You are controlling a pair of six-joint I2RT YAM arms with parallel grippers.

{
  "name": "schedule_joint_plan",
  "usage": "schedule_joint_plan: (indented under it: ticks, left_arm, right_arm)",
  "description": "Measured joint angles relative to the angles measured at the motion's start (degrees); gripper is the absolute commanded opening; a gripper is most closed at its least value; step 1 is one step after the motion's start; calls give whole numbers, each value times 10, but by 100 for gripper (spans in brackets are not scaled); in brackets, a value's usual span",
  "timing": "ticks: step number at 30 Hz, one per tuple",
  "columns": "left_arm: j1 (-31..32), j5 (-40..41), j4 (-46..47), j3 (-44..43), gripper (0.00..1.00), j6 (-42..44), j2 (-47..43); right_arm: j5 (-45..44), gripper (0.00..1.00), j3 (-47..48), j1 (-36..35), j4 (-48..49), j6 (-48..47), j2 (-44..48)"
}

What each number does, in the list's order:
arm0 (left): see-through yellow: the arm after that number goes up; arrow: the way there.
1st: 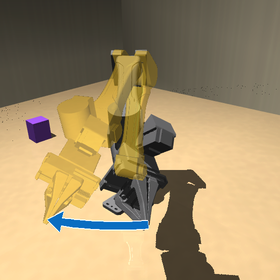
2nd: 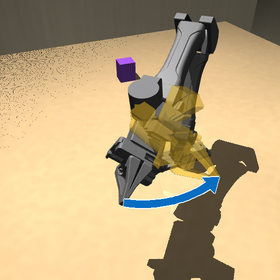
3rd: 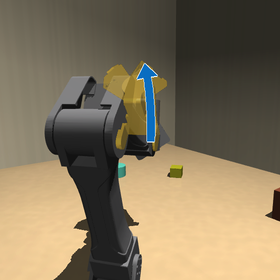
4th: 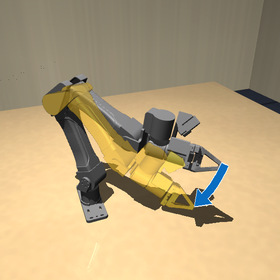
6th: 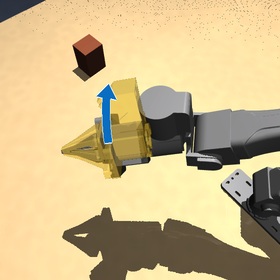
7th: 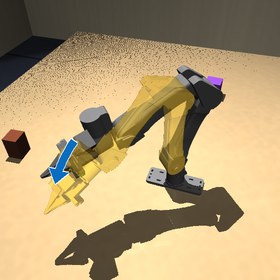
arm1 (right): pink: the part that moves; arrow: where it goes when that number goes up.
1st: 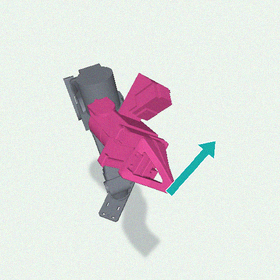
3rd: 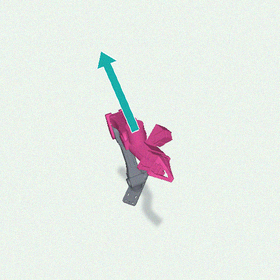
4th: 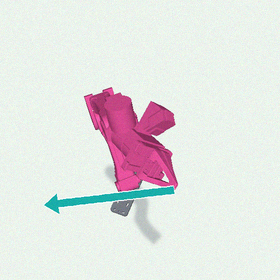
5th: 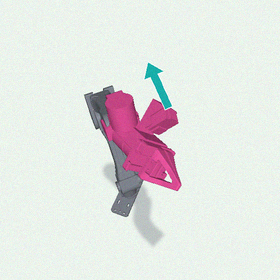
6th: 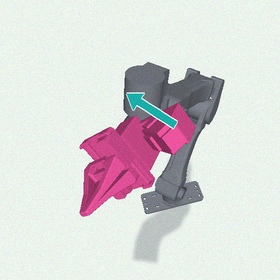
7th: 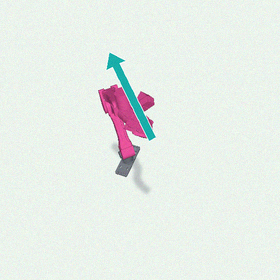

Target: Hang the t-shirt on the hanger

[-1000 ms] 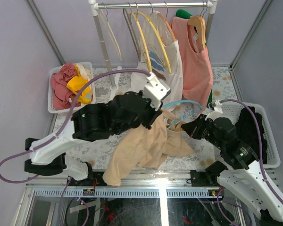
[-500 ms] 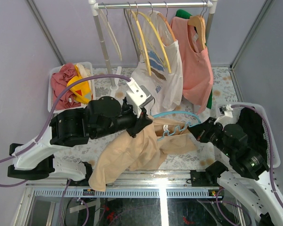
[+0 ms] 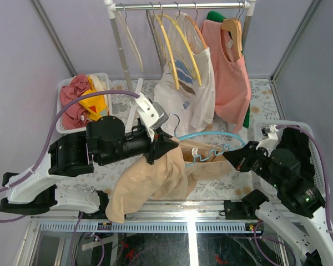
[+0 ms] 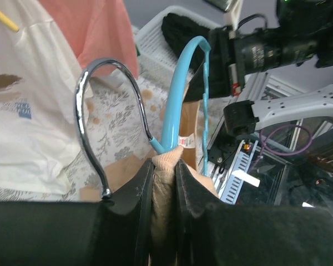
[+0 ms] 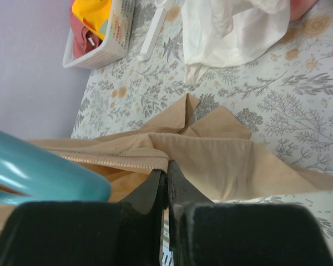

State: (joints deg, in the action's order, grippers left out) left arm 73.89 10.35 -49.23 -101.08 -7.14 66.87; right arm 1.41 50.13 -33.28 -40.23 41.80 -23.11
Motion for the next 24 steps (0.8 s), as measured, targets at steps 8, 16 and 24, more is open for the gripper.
schedule_joint_plan:
  ticks: [8,16,24]
  left_arm:
    - [0,-25,96,59,0,20,-21]
    - [0,-26,206,119,0,45,-44]
    - [0,-24,271,161,0,83,-48]
  right_arm:
    - [50,0,-27,0,7,5,6]
    - [74,0,-27,0,6,5,18]
    - [77,0,-22,3,1,19,30]
